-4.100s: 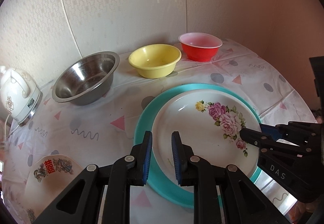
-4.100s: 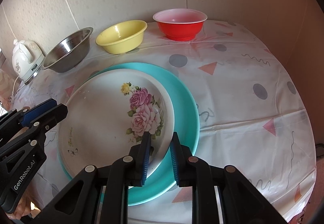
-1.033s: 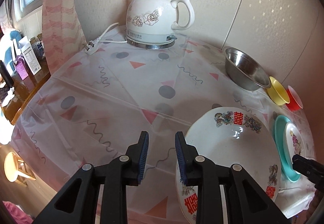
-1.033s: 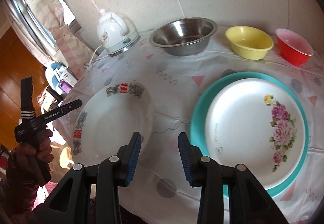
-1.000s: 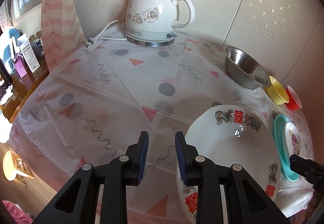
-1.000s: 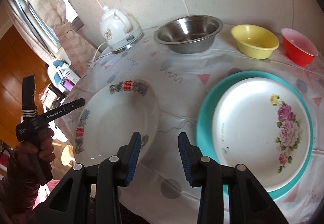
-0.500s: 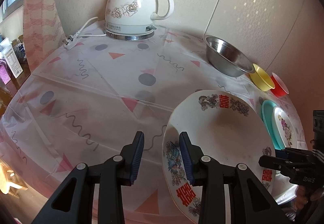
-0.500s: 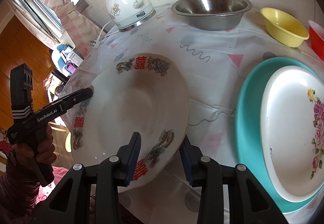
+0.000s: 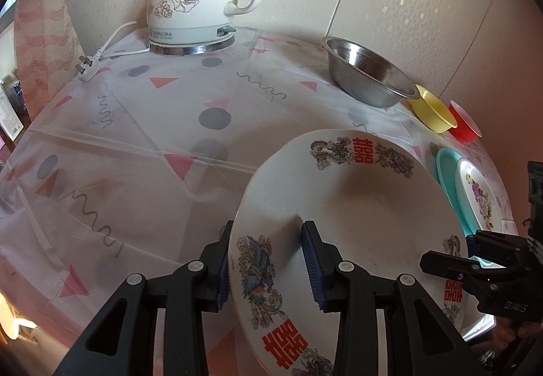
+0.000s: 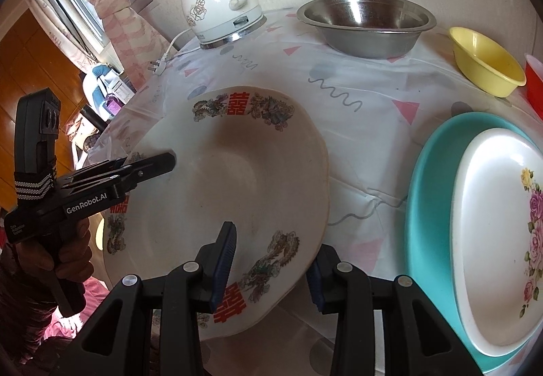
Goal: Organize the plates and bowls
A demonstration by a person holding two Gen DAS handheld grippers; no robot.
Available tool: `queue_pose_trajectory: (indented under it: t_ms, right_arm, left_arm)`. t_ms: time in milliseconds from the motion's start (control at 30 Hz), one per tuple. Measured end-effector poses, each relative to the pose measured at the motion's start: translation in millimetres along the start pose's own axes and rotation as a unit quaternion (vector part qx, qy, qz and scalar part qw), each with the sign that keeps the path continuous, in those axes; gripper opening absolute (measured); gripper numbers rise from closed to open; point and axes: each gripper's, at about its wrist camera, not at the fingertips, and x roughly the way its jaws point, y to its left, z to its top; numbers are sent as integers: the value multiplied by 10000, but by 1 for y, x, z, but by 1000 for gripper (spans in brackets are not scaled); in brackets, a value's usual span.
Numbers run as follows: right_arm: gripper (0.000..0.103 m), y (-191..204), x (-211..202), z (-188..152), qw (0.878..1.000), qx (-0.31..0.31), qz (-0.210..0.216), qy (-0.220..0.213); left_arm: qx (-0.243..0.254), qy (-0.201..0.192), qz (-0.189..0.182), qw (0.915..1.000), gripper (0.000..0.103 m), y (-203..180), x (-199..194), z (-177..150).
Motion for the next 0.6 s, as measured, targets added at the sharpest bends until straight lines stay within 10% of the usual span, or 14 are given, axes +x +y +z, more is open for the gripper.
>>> queue_pose_trajectory:
  t_ms: [600]
  right_arm:
    - [38,1,-34,-9,9961,-386,-713,-347]
  left_arm:
    - [472,-189,-90,9987,36,-29,-14,-1]
